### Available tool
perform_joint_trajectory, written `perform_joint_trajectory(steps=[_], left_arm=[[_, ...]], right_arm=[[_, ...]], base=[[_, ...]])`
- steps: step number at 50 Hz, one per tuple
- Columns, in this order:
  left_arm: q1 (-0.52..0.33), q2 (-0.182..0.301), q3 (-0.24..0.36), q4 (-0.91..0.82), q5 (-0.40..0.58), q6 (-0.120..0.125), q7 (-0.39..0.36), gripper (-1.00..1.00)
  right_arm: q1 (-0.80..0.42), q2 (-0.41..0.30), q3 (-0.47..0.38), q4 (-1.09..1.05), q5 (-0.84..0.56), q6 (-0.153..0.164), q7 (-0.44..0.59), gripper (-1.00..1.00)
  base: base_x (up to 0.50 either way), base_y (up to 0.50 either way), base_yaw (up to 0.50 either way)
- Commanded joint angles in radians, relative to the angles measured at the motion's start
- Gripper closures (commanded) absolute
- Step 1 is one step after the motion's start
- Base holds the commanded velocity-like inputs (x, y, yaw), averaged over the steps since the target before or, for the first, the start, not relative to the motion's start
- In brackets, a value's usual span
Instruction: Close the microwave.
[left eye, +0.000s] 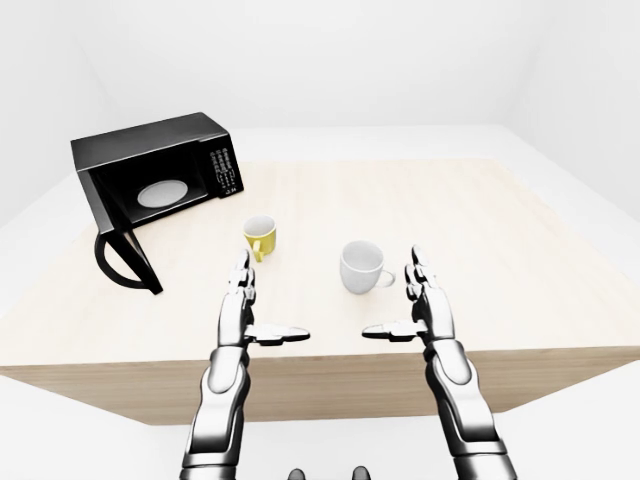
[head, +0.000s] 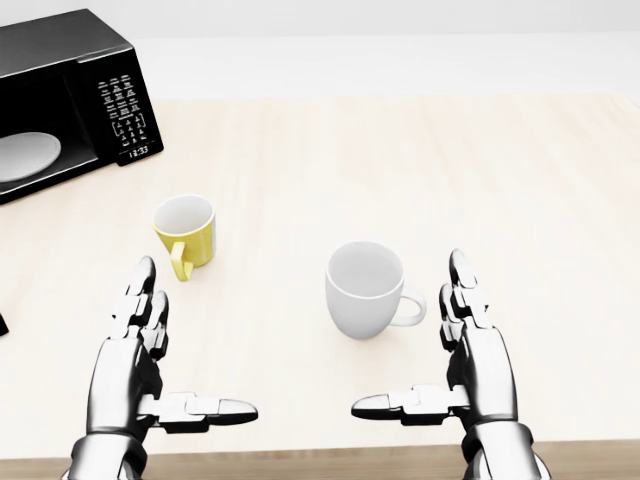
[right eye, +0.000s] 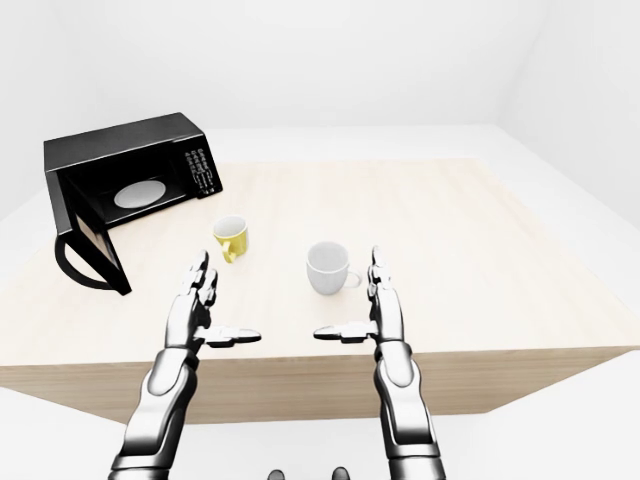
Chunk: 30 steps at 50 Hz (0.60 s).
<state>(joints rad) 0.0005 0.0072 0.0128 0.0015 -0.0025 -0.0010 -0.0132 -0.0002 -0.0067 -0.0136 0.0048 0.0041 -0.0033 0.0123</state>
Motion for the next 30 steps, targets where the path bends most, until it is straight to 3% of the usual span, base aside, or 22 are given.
perform_joint_trajectory(steps=[1,9,19,22,23,27,30], left_arm=[[0.007,0.011,0.019,-0.012,-0.003,0.006,-0.022,-1.00],[0.016,0.009,0.016,-0.032,0.000,0.015,-0.026,-1.00],[0.015,0.008,0.014,-0.025,0.006,0.008,-0.023,-1.00],[0.022,0.008,0.013,-0.048,0.004,0.022,-0.025,-1.00],[0.040,0.007,0.010,-0.094,0.003,0.043,-0.027,-1.00],[0.085,0.006,0.008,-0.216,-0.004,0.088,-0.038,-1.00],[0.105,0.005,0.007,-0.270,-0.006,0.088,-0.043,-1.00]], right_arm=[[0.001,-0.010,-0.020,0.006,0.005,-0.005,0.017,-1.00],[0.004,-0.009,-0.018,0.002,0.003,-0.004,0.017,-1.00],[0.003,-0.007,-0.013,0.012,-0.001,-0.009,0.016,-1.00],[0.004,-0.007,-0.012,0.008,-0.001,-0.008,0.016,-1.00],[0.023,-0.006,-0.003,-0.039,-0.009,0.015,0.015,-1.00],[0.049,-0.002,0.005,-0.108,-0.017,0.047,0.018,-1.00],[0.059,-0.001,0.005,-0.136,-0.015,0.058,0.019,-1.00]], base=[[0.00,0.00,0.00],[0.00,0.00,0.00],[0.00,0.00,0.00],[0.00,0.00,0.00],[0.00,0.00,0.00],[0.00,0.00,0.00],[0.00,0.00,0.00]])
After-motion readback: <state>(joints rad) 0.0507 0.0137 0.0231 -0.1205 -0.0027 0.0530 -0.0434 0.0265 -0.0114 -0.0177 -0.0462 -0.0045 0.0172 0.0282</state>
